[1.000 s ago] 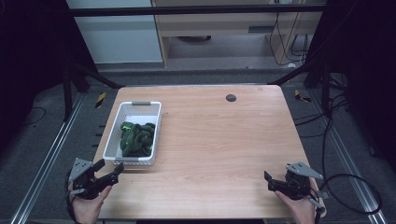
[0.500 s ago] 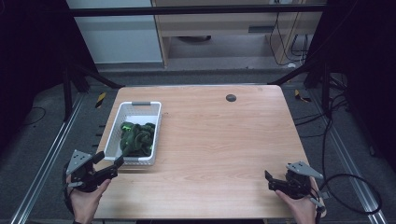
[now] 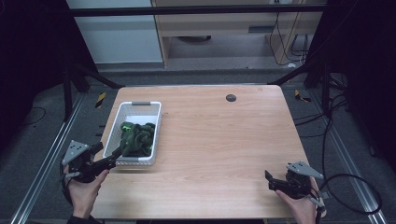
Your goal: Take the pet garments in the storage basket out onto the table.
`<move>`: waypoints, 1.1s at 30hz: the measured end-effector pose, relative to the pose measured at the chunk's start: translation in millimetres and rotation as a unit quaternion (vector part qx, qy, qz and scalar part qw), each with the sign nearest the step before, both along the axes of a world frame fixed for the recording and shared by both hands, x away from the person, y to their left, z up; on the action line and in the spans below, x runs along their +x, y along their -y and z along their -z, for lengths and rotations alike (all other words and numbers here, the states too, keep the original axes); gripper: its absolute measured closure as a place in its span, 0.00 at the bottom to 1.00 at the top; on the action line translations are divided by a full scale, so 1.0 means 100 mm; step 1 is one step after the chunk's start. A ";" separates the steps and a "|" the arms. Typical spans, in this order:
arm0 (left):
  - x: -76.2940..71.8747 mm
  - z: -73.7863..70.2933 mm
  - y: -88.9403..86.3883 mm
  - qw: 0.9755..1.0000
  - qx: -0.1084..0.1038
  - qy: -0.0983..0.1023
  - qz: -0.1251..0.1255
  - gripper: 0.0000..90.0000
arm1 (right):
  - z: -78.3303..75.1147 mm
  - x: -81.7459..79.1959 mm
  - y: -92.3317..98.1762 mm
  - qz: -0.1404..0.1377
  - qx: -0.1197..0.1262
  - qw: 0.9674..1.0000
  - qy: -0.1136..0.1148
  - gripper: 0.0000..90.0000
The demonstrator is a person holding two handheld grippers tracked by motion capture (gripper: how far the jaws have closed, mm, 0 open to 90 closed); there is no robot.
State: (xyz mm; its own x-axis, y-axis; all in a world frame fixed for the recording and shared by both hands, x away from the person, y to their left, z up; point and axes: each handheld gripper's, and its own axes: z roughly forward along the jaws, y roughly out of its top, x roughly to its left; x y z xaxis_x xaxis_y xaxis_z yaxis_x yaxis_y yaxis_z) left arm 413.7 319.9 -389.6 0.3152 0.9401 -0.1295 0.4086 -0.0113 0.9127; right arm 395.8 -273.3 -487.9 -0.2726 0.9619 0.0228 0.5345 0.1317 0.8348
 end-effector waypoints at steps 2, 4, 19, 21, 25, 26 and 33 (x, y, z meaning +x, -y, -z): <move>0.03 0.01 0.02 1.000 0.002 -0.002 0.003 0.23 | 0.00 0.00 0.00 -0.001 0.000 1.000 -0.001 0.09; 0.06 0.02 0.03 1.000 0.009 -0.007 0.006 0.23 | 0.00 0.00 -0.01 -0.002 0.000 1.000 -0.001 0.09; 0.25 -0.05 0.11 0.999 0.026 -0.016 0.014 0.22 | 0.01 0.01 -0.01 -0.005 0.002 1.000 -0.004 0.09; 0.28 -0.05 0.12 0.999 0.031 -0.017 0.014 0.22 | 0.01 0.01 -0.01 -0.006 0.002 1.000 -0.003 0.09; 0.34 -0.07 0.13 0.999 0.043 -0.023 0.014 0.21 | 0.01 0.02 0.00 -0.007 0.001 1.000 -0.003 0.09; 0.36 -0.07 0.14 0.999 0.045 -0.025 0.014 0.21 | 0.01 0.02 0.00 -0.007 0.001 1.000 -0.003 0.09; 0.46 -0.09 0.18 0.997 0.061 -0.031 0.019 0.21 | 0.01 0.02 -0.01 -0.009 0.001 1.000 -0.005 0.09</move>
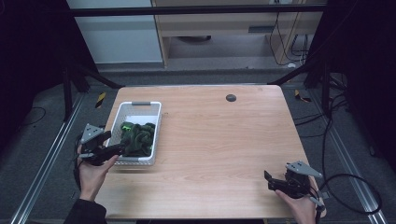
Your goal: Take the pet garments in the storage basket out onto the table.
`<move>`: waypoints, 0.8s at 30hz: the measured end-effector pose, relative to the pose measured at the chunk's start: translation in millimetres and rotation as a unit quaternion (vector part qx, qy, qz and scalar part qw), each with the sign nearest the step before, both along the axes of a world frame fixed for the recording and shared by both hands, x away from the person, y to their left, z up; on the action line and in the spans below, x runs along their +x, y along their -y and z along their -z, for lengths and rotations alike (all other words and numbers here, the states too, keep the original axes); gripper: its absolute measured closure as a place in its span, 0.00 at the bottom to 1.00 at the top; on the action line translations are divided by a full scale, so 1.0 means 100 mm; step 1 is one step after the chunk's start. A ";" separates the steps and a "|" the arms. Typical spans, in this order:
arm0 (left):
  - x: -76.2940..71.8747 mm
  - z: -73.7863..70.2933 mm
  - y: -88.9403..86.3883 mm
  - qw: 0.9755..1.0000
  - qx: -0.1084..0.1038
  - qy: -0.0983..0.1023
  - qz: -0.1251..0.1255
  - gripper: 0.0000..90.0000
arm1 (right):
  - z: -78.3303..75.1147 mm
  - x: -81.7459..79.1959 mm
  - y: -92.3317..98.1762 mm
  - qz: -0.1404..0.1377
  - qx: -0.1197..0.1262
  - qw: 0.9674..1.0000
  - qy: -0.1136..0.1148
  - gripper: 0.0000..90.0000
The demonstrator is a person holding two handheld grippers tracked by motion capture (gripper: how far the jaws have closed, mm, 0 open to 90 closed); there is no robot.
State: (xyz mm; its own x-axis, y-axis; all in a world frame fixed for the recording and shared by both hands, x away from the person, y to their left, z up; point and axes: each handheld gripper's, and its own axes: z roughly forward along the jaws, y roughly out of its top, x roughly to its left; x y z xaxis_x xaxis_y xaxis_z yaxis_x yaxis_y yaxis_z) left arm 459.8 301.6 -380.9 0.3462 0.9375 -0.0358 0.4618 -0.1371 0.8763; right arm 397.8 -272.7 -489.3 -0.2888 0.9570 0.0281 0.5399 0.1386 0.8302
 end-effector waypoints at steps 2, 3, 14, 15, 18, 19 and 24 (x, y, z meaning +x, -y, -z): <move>0.01 0.00 0.01 1.000 0.002 -0.005 0.002 0.20 | 0.00 0.00 0.00 0.000 0.000 1.000 0.000 0.09; 0.02 0.01 0.02 1.000 0.004 -0.007 0.002 0.20 | 0.00 0.00 0.00 0.000 0.000 1.000 0.000 0.09; 0.19 0.04 0.10 0.999 0.017 -0.026 0.010 0.19 | 0.00 0.00 0.00 -0.003 0.001 1.000 -0.003 0.09; 0.20 0.05 0.11 0.999 0.017 -0.030 0.011 0.19 | 0.00 0.01 0.00 -0.003 0.001 1.000 -0.002 0.09; 0.24 0.07 0.14 0.999 0.024 -0.034 0.011 0.19 | 0.00 0.01 0.00 -0.002 0.003 1.000 -0.002 0.09; 0.25 0.08 0.14 0.999 0.028 -0.033 0.011 0.19 | 0.00 0.01 0.00 -0.002 0.003 1.000 -0.003 0.09; 0.33 0.08 0.15 0.998 0.039 -0.045 0.011 0.19 | 0.00 0.01 0.00 -0.004 0.003 1.000 -0.003 0.09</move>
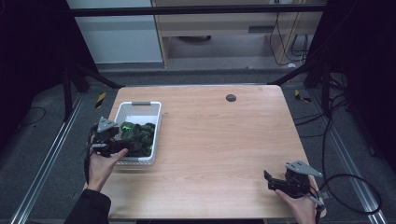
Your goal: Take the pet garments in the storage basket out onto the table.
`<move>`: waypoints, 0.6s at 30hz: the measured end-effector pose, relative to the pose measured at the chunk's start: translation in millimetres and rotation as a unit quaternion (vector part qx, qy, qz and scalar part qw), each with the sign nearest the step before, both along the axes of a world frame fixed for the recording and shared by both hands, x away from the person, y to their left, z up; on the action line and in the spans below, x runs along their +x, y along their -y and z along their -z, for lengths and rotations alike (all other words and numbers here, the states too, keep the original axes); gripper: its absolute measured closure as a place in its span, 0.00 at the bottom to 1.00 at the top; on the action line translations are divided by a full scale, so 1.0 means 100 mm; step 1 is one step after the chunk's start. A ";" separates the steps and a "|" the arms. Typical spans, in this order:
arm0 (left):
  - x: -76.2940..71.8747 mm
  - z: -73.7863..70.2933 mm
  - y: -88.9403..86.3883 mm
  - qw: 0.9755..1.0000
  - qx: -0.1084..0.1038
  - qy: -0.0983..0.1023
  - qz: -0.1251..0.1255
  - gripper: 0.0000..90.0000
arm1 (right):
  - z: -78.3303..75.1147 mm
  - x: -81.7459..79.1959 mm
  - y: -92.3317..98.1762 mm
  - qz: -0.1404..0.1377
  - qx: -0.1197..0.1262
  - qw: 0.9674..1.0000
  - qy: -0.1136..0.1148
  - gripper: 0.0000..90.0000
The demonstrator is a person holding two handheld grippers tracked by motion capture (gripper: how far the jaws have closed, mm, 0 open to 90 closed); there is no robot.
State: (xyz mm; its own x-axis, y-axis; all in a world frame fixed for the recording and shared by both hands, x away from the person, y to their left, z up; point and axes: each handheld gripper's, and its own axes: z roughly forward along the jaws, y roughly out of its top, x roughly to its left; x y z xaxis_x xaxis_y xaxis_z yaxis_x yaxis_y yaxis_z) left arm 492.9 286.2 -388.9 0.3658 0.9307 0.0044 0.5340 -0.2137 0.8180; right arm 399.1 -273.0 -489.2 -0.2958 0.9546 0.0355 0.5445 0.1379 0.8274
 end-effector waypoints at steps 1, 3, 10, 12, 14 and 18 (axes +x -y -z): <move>0.00 0.00 0.00 1.000 0.000 0.000 0.000 0.18 | 0.00 0.00 0.00 0.000 -0.001 1.000 0.000 0.09; 0.04 -0.01 0.01 1.000 0.004 -0.003 0.000 0.18 | 0.00 0.00 0.00 -0.001 0.000 1.000 0.000 0.09; 0.13 -0.03 0.04 1.000 0.019 -0.018 0.005 0.17 | 0.00 0.01 0.00 -0.004 0.001 1.000 -0.003 0.09; 0.16 -0.03 0.05 0.999 0.024 -0.023 0.006 0.17 | 0.00 0.00 -0.01 -0.003 0.004 1.000 -0.006 0.09; 0.20 -0.02 0.06 0.999 0.028 -0.028 0.006 0.17 | 0.01 0.01 0.00 -0.005 -0.001 1.000 -0.004 0.09; 0.24 -0.01 0.08 0.999 0.033 -0.033 0.008 0.17 | 0.01 0.01 0.00 -0.005 0.000 1.000 -0.005 0.09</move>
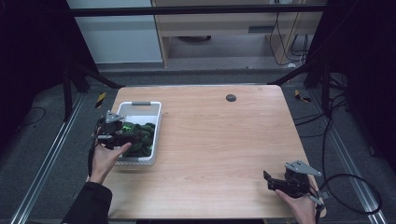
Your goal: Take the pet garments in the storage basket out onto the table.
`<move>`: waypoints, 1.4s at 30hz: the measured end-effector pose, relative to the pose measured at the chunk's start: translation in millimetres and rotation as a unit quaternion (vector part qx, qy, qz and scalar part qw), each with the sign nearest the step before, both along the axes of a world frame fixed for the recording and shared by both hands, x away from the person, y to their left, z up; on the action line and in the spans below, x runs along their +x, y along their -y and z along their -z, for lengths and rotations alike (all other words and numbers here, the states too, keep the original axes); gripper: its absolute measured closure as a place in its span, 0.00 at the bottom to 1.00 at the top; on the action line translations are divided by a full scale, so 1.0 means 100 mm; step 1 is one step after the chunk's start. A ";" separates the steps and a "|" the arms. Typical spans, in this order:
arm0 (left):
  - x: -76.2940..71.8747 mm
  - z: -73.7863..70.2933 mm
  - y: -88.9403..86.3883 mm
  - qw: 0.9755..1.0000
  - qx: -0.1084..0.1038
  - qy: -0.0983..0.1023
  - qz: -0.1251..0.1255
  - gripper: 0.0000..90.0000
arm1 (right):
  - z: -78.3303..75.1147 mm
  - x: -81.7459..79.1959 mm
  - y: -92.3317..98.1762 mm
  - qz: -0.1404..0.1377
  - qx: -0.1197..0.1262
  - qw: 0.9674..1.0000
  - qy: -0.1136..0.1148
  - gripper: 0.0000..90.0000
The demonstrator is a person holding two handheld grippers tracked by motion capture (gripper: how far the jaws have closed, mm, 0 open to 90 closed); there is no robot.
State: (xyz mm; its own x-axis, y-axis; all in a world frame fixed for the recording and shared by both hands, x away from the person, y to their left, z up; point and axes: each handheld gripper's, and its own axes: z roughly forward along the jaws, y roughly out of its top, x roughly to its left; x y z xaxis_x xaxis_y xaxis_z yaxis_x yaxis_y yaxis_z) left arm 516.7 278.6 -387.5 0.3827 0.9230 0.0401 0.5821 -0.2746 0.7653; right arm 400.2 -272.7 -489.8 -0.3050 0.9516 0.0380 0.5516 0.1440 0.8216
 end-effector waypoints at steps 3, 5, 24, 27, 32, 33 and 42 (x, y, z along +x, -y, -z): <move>0.03 0.01 0.01 1.000 0.003 -0.005 0.000 0.17 | 0.00 0.00 0.00 -0.001 0.000 1.000 -0.001 0.09; 0.04 0.02 0.02 1.000 0.004 -0.006 0.001 0.17 | 0.00 0.00 0.00 -0.001 -0.001 1.000 0.000 0.09; 0.22 0.10 0.06 0.998 0.027 -0.048 0.008 0.19 | 0.00 0.01 0.00 -0.005 0.005 1.000 -0.007 0.08; 0.23 0.11 0.06 0.998 0.033 -0.054 0.008 0.20 | 0.01 0.01 -0.01 -0.005 0.005 1.000 -0.008 0.08; 0.26 0.14 0.07 0.998 0.038 -0.057 0.008 0.21 | 0.01 0.01 -0.01 -0.005 0.005 1.000 -0.009 0.08; 0.27 0.15 0.07 0.998 0.038 -0.058 0.009 0.23 | 0.01 0.01 -0.01 -0.006 0.005 1.000 -0.010 0.08; 0.30 0.21 0.08 0.995 0.051 -0.079 0.011 0.25 | 0.02 0.02 -0.01 -0.009 0.000 1.000 -0.009 0.08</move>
State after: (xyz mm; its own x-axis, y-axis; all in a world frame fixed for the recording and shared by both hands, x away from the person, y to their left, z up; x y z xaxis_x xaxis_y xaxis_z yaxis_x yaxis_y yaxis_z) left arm 547.1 270.3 -409.0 0.4125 0.9083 0.0699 0.6862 -0.3603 0.6320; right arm 402.2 -272.1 -491.7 -0.3210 0.9461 0.0433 0.5638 0.1542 0.8114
